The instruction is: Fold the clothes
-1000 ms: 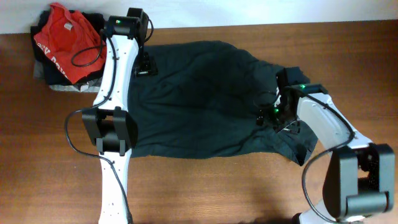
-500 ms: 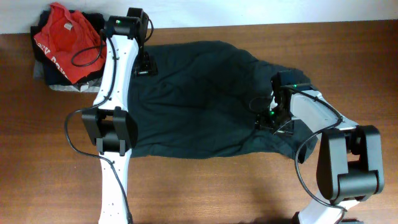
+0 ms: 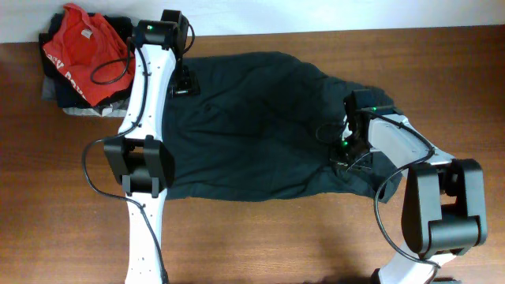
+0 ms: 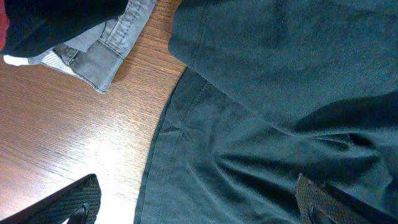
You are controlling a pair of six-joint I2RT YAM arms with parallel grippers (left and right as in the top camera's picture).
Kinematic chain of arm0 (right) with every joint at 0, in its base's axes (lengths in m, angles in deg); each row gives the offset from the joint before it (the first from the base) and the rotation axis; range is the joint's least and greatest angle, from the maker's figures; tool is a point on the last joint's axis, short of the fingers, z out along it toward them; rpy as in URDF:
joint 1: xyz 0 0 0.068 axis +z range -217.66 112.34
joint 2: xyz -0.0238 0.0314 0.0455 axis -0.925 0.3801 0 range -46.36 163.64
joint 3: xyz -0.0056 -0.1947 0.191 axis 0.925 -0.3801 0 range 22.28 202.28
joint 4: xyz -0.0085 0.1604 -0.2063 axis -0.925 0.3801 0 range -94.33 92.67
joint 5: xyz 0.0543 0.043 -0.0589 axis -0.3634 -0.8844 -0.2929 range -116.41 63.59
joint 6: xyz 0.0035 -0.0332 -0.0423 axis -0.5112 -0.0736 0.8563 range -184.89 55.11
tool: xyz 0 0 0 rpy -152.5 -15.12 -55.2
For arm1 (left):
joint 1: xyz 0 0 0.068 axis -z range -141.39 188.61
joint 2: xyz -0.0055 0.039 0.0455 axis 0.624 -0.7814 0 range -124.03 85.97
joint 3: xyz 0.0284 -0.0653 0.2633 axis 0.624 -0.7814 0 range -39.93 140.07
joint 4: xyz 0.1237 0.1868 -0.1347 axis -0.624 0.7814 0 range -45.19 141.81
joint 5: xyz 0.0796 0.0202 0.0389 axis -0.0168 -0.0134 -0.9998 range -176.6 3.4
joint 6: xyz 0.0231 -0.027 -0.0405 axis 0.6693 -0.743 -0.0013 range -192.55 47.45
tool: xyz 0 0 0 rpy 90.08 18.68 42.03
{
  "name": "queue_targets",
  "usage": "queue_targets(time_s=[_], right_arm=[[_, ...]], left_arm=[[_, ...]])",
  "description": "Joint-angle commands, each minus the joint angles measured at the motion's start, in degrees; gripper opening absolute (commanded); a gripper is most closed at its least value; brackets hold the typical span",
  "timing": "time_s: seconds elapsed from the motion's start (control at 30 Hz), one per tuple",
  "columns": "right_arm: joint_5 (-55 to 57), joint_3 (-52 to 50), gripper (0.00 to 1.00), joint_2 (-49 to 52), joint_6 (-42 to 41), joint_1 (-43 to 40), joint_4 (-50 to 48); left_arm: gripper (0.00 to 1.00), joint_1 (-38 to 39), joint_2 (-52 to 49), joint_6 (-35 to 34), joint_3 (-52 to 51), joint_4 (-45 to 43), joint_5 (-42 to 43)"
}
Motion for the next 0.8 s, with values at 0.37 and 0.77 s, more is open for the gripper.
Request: queue_targets(time_s=[0.37, 0.77], right_arm=[[2.93, 13.07, 0.04, 0.35, -0.24, 0.33, 7.61], [-6.47, 15.02, 0.04, 1.6, -0.22, 1.29, 2.97]], left_arm=[[1.0, -0.28, 0.83, 0.48, 0.83, -0.28, 0.61], [1.0, -0.28, 0.83, 0.48, 0.79, -1.38, 0.61]])
